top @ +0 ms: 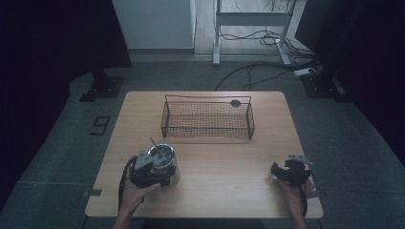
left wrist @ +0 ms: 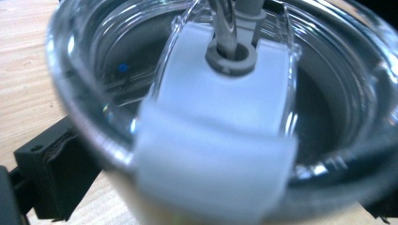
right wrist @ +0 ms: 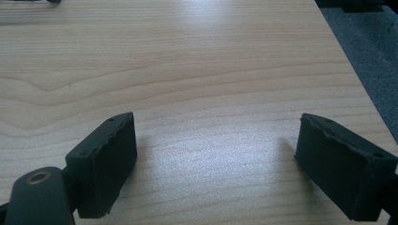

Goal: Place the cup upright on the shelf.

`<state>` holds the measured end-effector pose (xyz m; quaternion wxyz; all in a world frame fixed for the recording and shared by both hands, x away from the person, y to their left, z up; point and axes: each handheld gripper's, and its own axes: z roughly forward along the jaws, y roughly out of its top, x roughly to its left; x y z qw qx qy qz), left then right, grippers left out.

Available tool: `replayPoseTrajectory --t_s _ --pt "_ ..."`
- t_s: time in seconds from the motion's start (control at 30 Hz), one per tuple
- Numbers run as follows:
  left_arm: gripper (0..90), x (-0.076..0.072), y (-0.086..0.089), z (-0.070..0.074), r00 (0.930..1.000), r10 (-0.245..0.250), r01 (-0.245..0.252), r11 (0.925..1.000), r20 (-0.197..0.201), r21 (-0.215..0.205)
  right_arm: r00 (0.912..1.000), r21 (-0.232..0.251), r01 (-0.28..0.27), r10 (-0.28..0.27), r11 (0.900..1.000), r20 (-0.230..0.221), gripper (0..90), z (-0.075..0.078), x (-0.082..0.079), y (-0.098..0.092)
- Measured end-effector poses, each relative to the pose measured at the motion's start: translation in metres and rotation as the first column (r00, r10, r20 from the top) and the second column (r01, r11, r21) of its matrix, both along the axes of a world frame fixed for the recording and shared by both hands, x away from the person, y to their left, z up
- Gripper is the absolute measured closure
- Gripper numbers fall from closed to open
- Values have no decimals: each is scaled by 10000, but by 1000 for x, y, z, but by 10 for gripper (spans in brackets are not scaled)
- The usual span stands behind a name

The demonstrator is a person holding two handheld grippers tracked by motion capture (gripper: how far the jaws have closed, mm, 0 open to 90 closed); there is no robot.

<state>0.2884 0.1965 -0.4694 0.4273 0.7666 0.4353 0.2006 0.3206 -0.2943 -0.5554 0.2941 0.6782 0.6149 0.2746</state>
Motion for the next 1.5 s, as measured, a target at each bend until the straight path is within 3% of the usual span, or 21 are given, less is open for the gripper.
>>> replayPoseTrajectory --t_s 0.17,0.3,0.5,0.83,1.23,1.5 --pt "1 9 -5 1 9999 68 -68 10000 -80 12 10000 11 24 -24 10000 7 130 0 0 0" --pt "14 13 -10 2 9998 176 -177 9998 118 83 10000 26 47 -47 10000 13 131 0 0 0" --pt "31 12 -9 1 9994 191 -196 9996 273 198 10000 38 59 -59 10000 20 132 0 0 0" --pt "34 12 -7 3 9996 249 -252 9993 108 260 10000 40 60 -60 10000 20 132 0 0 0" --pt "35 13 7 21 9963 815 -808 9964 270 -252 10000 34 51 -51 10000 46 138 0 0 0" --pt "35 16 6 34 9947 994 -982 9942 275 -442 10000 37 19 -19 10000 49 143 0 -1 0"
